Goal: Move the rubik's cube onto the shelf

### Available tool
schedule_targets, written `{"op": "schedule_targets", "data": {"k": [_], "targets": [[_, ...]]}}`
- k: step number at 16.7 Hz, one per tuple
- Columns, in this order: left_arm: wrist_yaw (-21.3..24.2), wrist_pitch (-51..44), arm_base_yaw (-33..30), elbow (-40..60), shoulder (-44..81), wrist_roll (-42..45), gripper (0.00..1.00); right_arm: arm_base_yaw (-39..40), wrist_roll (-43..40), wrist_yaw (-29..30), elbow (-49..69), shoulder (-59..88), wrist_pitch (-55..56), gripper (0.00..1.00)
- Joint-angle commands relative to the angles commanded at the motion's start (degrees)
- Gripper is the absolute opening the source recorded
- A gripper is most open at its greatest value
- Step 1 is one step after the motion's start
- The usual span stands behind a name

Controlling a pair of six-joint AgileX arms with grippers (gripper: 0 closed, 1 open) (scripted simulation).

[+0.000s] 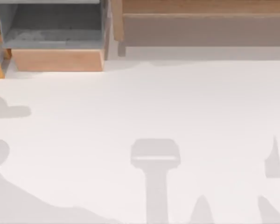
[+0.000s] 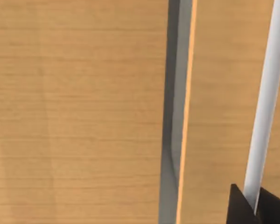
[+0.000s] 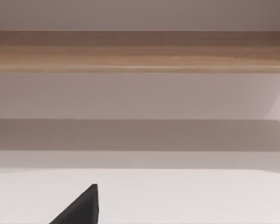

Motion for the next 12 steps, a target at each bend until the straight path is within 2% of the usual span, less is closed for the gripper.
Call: {"op": "schedule_targets", "data": {"k": [6, 12], "targets": [[0.6, 1.0, 0.5, -1.0, -0.7, 0.1, 0.0, 0.0, 0.0, 0.0, 0.0, 0.0, 0.0, 1.0], [4.0, 6.2, 3.8, -12.1, -4.5, 0.2, 0.0, 0.0, 0.0, 0.0, 0.0, 0.0, 0.0, 1.0]]}}
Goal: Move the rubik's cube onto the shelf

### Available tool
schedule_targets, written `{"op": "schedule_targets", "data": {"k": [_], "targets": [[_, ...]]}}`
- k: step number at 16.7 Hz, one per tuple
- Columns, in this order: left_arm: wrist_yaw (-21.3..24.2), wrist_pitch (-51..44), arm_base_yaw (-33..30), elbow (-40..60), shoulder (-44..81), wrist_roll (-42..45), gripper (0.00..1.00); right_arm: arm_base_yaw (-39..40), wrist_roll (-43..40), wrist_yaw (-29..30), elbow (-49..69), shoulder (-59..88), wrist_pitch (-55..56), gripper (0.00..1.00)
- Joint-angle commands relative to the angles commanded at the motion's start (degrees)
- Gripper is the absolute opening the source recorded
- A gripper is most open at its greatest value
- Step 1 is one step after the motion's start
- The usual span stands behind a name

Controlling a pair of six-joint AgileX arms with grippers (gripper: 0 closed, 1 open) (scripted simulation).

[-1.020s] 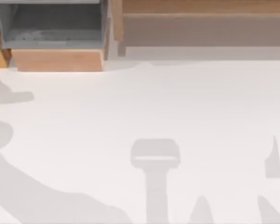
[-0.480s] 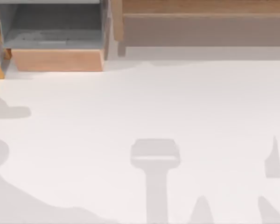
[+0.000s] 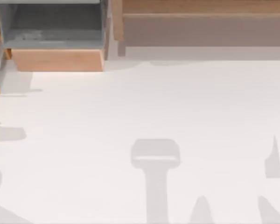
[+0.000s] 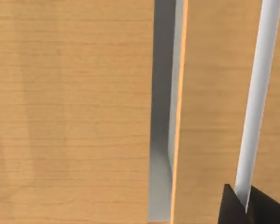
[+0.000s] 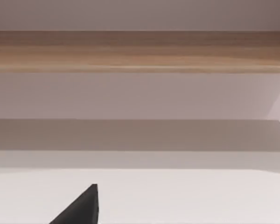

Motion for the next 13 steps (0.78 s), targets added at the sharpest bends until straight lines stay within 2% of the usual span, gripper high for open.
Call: {"op": "schedule_targets", "data": {"k": [8, 13], "targets": [[1.7, 2.2, 1.7, -2.7, -1.6, 0.3, 0.0, 0.0, 0.0, 0.0, 0.0, 0.0, 0.0, 1.0], [6.7, 7.1, 6.6, -11.7, -4.9, 0.4, 0.0, 0.0, 0.0, 0.0, 0.0, 0.0, 0.0, 1.0]]}}
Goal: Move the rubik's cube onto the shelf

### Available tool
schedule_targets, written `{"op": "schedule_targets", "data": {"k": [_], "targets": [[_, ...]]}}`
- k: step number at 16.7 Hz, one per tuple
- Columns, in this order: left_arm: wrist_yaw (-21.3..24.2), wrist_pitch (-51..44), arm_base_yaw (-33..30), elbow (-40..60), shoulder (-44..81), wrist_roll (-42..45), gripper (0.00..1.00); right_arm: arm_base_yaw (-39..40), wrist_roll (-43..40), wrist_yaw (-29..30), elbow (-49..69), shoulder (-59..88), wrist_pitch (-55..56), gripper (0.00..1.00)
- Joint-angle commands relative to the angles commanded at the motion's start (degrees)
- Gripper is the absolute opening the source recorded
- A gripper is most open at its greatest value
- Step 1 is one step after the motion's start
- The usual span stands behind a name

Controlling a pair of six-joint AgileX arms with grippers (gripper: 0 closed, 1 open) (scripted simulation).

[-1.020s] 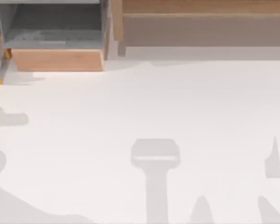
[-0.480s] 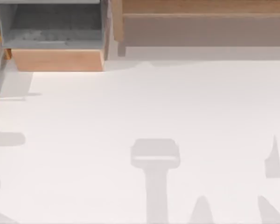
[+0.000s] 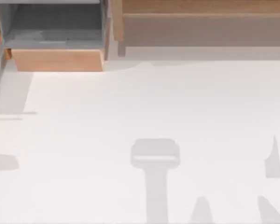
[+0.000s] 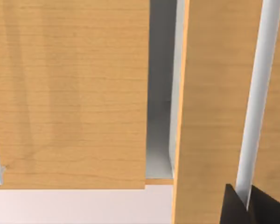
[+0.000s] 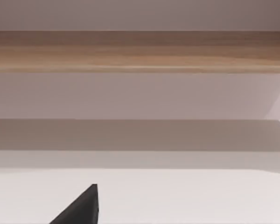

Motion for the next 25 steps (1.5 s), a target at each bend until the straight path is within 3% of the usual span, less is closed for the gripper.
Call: {"op": "schedule_targets", "data": {"k": [6, 19, 25], "targets": [[1.6, 1.6, 1.6, -2.4, -1.1, 0.2, 0.0, 0.0, 0.0, 0.0, 0.0, 0.0, 0.0, 1.0], [1.6, 1.6, 1.6, -2.4, -1.1, 0.2, 0.98, 0.0, 0.0, 0.0, 0.0, 0.0, 0.0, 1.0], [1.6, 1.6, 1.6, -2.4, -1.1, 0.2, 1.0, 0.0, 0.0, 0.0, 0.0, 0.0, 0.0, 1.0]]}}
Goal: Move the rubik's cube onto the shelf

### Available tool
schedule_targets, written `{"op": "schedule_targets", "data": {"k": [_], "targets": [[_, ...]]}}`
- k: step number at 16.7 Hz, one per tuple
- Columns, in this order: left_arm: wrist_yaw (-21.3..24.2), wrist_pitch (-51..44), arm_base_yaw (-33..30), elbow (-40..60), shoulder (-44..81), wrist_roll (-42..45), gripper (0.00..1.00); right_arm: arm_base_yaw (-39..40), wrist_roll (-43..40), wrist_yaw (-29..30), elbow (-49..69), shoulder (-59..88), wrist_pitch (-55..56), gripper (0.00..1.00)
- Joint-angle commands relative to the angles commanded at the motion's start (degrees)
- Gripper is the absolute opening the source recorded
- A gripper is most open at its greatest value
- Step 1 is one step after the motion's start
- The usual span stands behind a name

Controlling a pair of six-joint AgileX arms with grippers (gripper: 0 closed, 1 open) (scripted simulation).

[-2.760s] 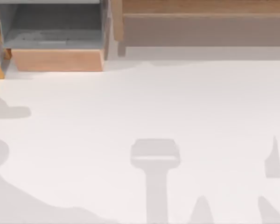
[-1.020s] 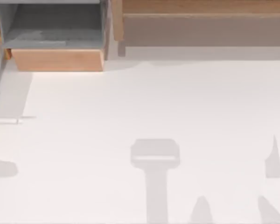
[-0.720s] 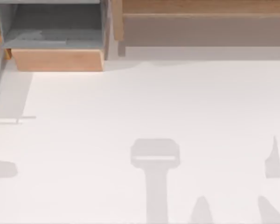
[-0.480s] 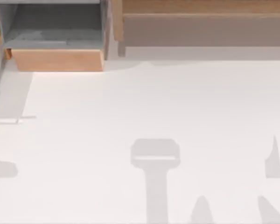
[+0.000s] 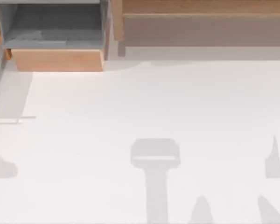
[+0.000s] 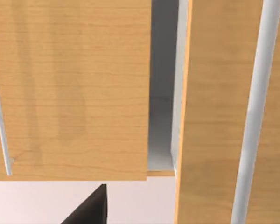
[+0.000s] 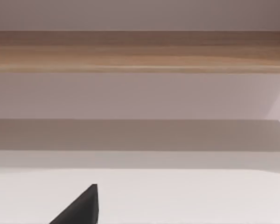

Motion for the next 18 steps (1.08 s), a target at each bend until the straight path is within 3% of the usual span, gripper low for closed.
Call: {"op": "schedule_targets", "data": {"k": [13, 18], "targets": [[2.7, 2.0, 2.5, -3.3, -1.0, 0.2, 1.0, 0.0, 0.0, 0.0, 0.0, 0.0, 0.0, 1.0], [-1.4, -4.1, 6.4, 2.1, -2.6, -2.8, 1.0, 0.0, 0.0, 0.0, 0.0, 0.0, 0.0, 1.0]]}}
